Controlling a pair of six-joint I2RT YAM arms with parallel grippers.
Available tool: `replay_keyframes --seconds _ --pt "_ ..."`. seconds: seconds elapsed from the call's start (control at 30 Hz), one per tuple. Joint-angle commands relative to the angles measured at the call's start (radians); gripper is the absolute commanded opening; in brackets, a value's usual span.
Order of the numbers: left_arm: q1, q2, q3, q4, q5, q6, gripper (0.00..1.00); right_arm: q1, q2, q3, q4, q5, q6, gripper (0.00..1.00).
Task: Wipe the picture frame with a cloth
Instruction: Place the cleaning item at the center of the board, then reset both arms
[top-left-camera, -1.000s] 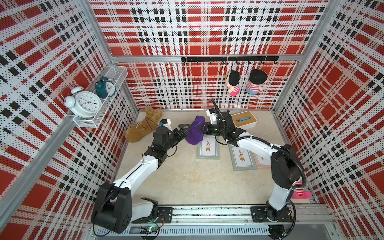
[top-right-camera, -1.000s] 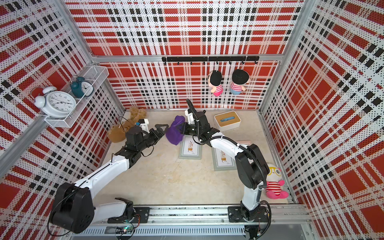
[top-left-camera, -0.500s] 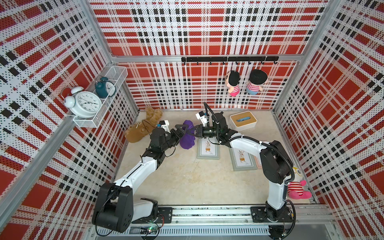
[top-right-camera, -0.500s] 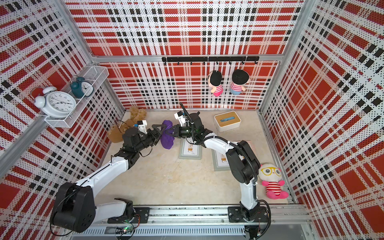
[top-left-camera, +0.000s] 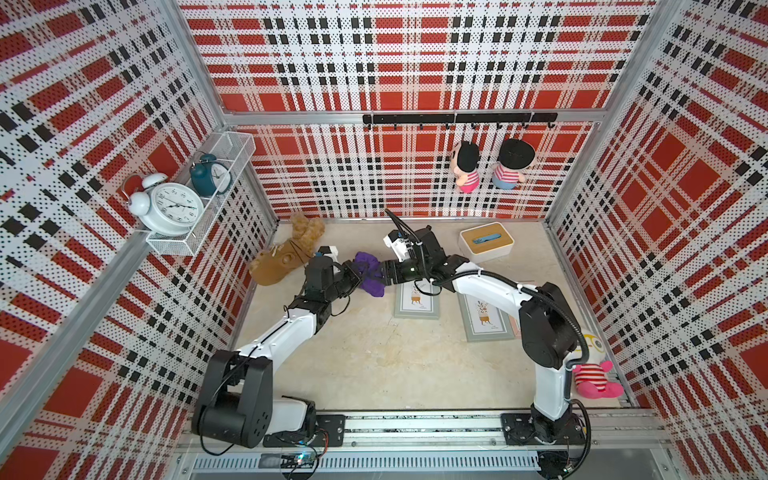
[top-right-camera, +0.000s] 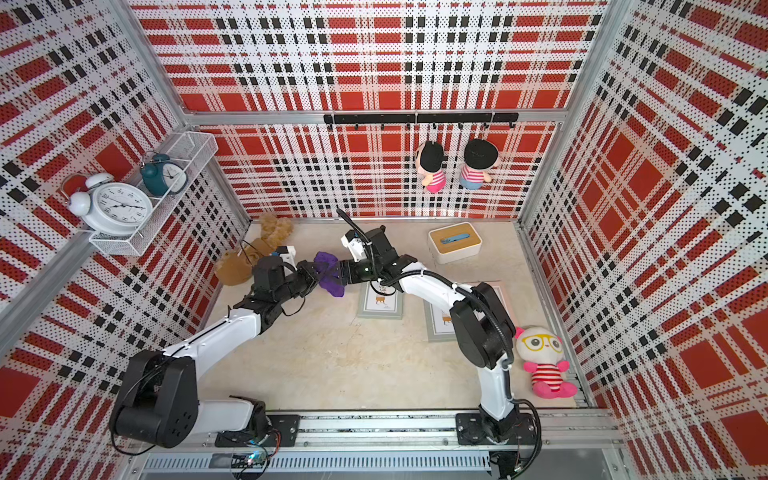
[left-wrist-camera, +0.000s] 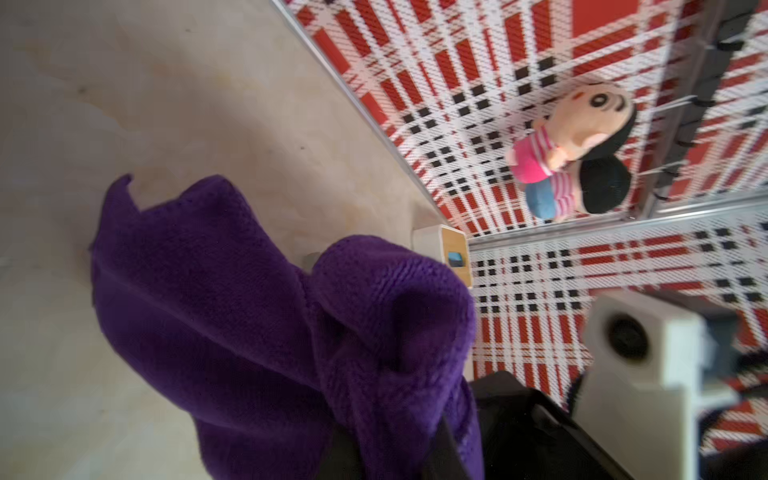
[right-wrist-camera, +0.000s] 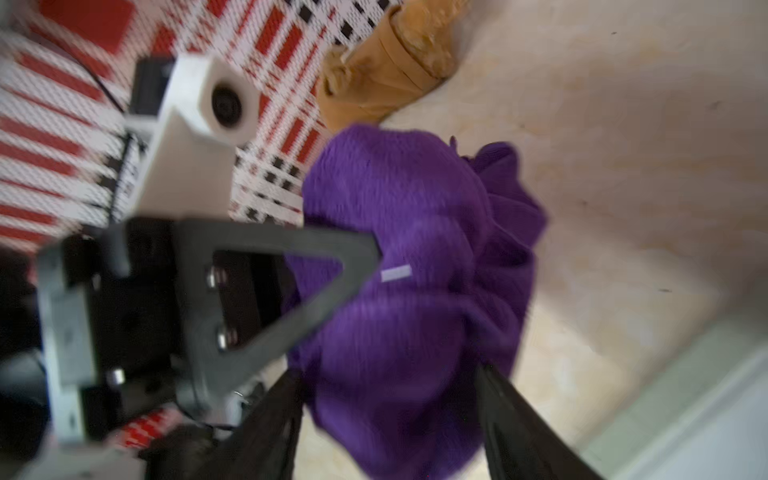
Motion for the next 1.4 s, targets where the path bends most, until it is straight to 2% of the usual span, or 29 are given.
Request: replay_keyframes --seconds 0.0,0.1,0.2,0.27,0.3,0.37,0.4,0.53,0.57,0.73,0.87,0.97,1.1,1.17,1.37 --pt "0.041 0.052 0.055 -0.114 -0.211 0.139 0.08 -0.046 -0.16 -0.095 -0.046 0.271 -0.085 0.9" --pt "0.084 0.153 0.079 -0.072 -0.2 0.171 0.11 -0.089 -0.268 -0.216 -0.01 0.44 -0.07 1.0" --pt "0.093 0.278 0.178 -0.063 -0.176 0.228 0.16 -0.119 -0.353 -0.296 -0.006 0.571 -0.055 1.0" --pt "0.092 0.362 0.249 -0.043 -0.123 0.25 0.23 -0.134 -0.397 -0.335 -0.001 0.615 -0.046 1.0" --pt "0.092 0.408 0.288 -0.042 -0.103 0.257 0.31 -0.138 -0.414 -0.35 0.002 0.633 -0.039 1.0" --pt "0.089 0.468 0.365 -0.044 -0.074 0.285 0.6 -0.146 -0.442 -0.376 0.009 0.661 -0.033 1.0" --pt "0.085 0.491 0.401 -0.074 -0.095 0.299 0.71 -0.15 -0.454 -0.382 0.006 0.665 -0.038 1.0" --pt "0.084 0.507 0.515 -0.217 -0.218 0.358 0.96 -0.154 -0.502 -0.396 -0.007 0.733 -0.056 1.0" --pt "0.082 0.495 0.531 -0.249 -0.252 0.375 0.98 -0.155 -0.516 -0.399 -0.008 0.752 -0.063 1.0" --pt "0.074 0.37 0.584 -0.372 -0.429 0.449 0.98 -0.173 -0.593 -0.425 0.015 0.919 -0.079 1.0" --pt "0.075 0.218 0.497 -0.352 -0.525 0.462 0.98 -0.207 -0.634 -0.462 0.027 1.107 -0.067 1.0" --pt "0.082 0.062 0.309 -0.21 -0.565 0.466 0.98 -0.267 -0.646 -0.51 0.025 1.227 -0.069 1.0" --pt "0.082 -0.17 -0.011 0.062 -0.666 0.49 0.98 -0.305 -0.687 -0.715 0.364 1.224 -0.297 1.0" --pt "0.087 -0.254 -0.129 0.147 -0.725 0.497 0.98 -0.316 -0.696 -0.769 0.43 1.238 -0.355 1.0" --pt "0.094 -0.376 -0.345 0.256 -0.889 0.489 0.98 -0.442 -0.738 -0.945 0.546 1.207 -0.349 1.0"
